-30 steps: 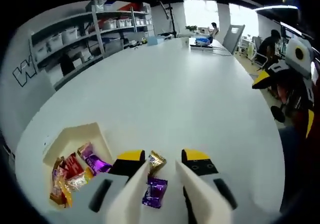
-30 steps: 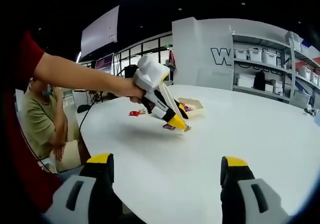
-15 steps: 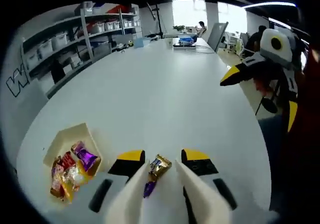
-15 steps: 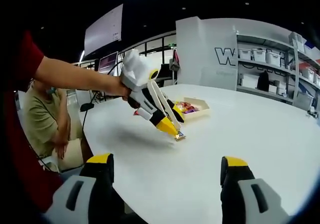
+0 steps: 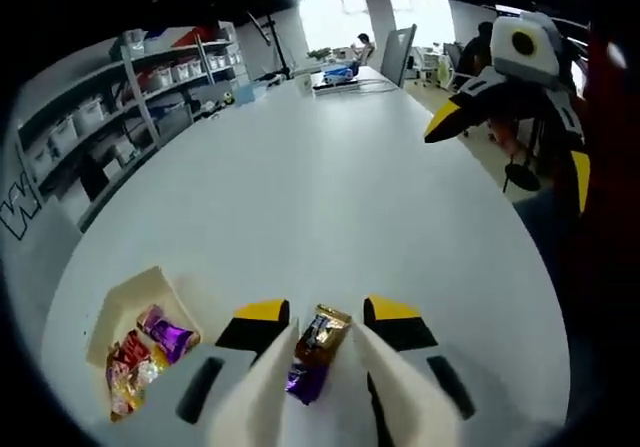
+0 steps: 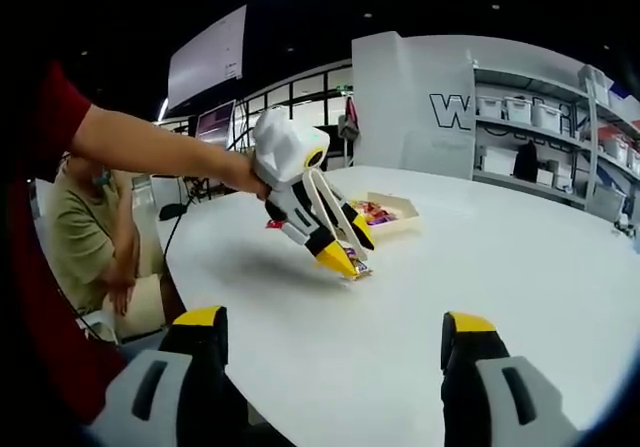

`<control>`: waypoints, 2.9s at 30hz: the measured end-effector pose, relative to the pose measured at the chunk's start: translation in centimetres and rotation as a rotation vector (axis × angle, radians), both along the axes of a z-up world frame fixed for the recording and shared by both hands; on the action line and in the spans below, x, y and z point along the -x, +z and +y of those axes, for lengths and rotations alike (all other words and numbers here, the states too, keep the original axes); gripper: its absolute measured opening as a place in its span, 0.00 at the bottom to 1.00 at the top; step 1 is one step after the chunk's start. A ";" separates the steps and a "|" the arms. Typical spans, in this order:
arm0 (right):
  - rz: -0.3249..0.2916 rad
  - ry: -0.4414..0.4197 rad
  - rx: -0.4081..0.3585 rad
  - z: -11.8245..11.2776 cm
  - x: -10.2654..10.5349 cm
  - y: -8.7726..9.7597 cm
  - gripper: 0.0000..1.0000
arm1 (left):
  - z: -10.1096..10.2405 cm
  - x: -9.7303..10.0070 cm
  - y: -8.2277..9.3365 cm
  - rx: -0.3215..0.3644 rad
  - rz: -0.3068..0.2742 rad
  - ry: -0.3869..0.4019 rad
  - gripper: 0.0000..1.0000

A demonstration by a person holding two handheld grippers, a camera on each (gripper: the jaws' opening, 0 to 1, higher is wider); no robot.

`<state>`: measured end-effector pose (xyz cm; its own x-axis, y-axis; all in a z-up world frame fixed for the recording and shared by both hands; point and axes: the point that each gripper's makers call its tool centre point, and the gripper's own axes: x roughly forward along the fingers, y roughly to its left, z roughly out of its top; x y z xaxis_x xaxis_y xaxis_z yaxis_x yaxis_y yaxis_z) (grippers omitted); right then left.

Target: Place the target food into the container with the food tongs after gripping and lifting it, then release it inside without dropping or visibly crushing the food.

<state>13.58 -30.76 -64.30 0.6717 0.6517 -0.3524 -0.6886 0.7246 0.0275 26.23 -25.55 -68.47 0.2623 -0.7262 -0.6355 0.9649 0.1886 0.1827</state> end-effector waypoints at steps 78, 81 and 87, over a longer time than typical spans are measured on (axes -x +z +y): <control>-0.011 0.020 0.013 0.7 0.7 0.4 0.86 | 2.5 0.4 0.5 0.169 0.154 0.464 0.20; -0.014 0.019 0.013 0.7 0.8 0.4 0.86 | 2.5 0.3 1.4 0.187 0.149 0.464 0.20; -0.013 0.022 0.015 0.8 0.9 0.3 0.86 | 2.6 -0.4 3.1 0.212 0.139 0.468 0.20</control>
<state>12.72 -29.99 -64.01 0.6621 0.6610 -0.3532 -0.7044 0.7098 0.0080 26.60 -22.94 -65.38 0.5127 -0.6680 -0.5394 0.7811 0.6237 -0.0300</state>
